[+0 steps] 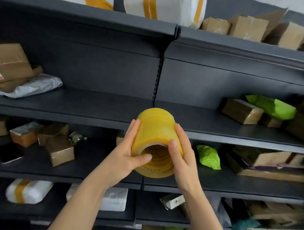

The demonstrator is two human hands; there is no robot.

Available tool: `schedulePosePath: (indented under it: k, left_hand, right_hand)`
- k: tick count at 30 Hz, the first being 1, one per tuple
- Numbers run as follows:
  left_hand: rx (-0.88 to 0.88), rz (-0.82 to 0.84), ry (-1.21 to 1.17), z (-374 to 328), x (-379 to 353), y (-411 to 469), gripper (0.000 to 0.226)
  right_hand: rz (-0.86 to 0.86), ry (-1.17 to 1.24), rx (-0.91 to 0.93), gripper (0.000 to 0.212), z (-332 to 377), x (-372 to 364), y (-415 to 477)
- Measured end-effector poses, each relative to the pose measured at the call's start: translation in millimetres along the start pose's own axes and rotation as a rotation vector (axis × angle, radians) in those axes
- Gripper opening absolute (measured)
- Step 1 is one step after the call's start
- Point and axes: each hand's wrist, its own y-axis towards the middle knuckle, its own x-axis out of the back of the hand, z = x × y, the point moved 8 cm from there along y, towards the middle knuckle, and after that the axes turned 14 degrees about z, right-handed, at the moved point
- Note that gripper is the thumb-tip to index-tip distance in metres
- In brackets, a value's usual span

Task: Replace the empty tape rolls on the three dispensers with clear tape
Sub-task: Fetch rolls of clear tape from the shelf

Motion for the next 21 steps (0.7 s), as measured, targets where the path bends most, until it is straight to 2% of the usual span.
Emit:
schedulePosePath:
  k: [5,9,15,18,21]
  left_hand:
    - [0.021,0.043,-0.054,-4,-67,-16,0.107]
    - [0.037,0.146,-0.073,-4,-113,-22,0.116]
    - [0.011,0.306,-0.14,-13,-187,-41,0.115]
    - [0.035,0.413,-0.186,-8,-228,-57,0.119]
    - [0.073,0.478,-0.234,-4,-272,-81,0.114]
  right_hand:
    - [-0.065,0.016,-0.071,0.098,3,33,-66]
    - [-0.152,-0.004,-0.11,0.099,14,59,-114]
    - [-0.314,-0.078,-0.156,0.098,38,86,-198]
    - [-0.393,-0.131,-0.209,0.096,52,95,-247]
    - [-0.458,-0.151,-0.267,0.094,64,102,-299]
